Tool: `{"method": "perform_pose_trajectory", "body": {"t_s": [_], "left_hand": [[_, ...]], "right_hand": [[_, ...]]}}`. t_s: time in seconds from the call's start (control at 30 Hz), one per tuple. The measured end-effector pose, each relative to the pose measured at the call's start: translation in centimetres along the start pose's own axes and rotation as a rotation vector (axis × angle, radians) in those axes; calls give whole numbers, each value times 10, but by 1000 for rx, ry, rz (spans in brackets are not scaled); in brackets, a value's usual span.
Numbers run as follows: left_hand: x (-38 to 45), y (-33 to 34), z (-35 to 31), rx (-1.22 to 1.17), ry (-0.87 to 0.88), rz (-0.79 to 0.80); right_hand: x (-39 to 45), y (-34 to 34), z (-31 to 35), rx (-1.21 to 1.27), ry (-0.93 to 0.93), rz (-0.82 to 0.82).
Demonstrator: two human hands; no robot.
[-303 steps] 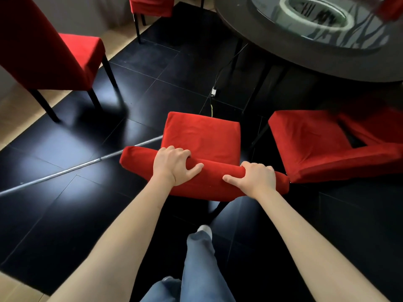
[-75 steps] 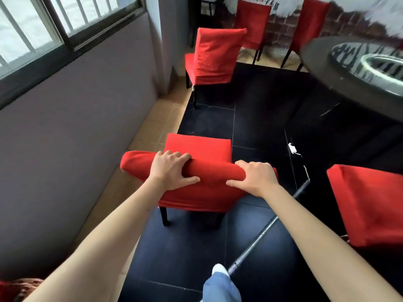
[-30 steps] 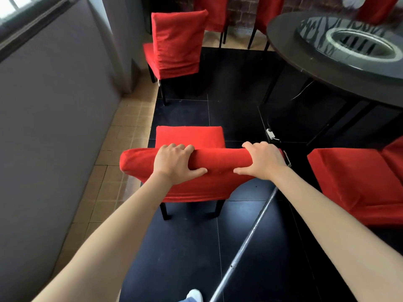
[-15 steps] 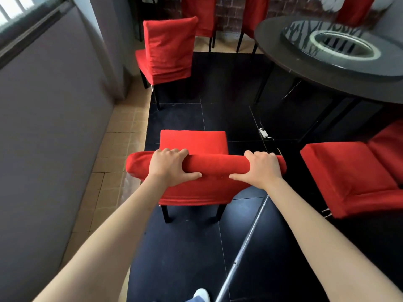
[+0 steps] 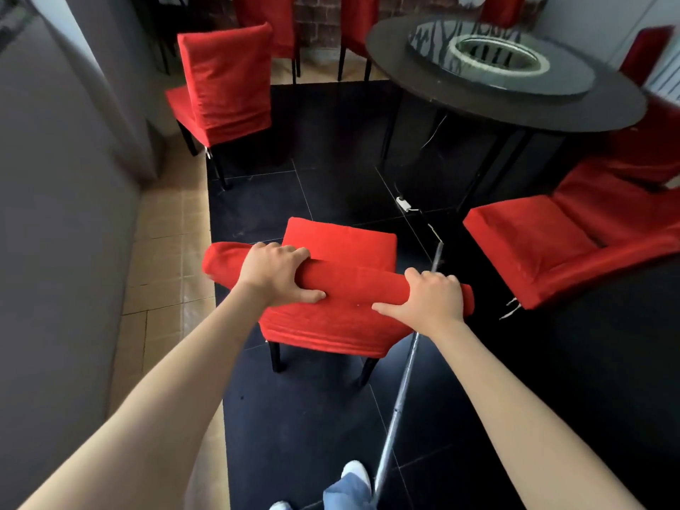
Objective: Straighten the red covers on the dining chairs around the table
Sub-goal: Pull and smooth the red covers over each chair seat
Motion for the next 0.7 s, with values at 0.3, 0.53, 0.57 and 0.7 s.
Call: {"method": "perform_pose_trajectory", "body": {"t_s": [0.3,0.53,0.57,0.7], "left_hand": [[11,4,-5,-14,87,-65],[30,7,-6,-19,110,-74],[33,7,-7,-14,115,-74],[45,11,-3,-14,122,-76]], "right_hand": [[-3,3,-6,-24,44,-30],[10,5,-12,-31,79,-17],[12,5,-13,-31,84,-19],[20,5,-14,-41,90,-3]]}}
Point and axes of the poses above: each hand's wrist, its own x-axis towards the middle knuckle, its own y-axis out of the palm, z = x × y, the point moved 2 cm from there along x, towards the middle knuckle, and after that the axes turned 13 degrees about -y, right-handed, at the moved point
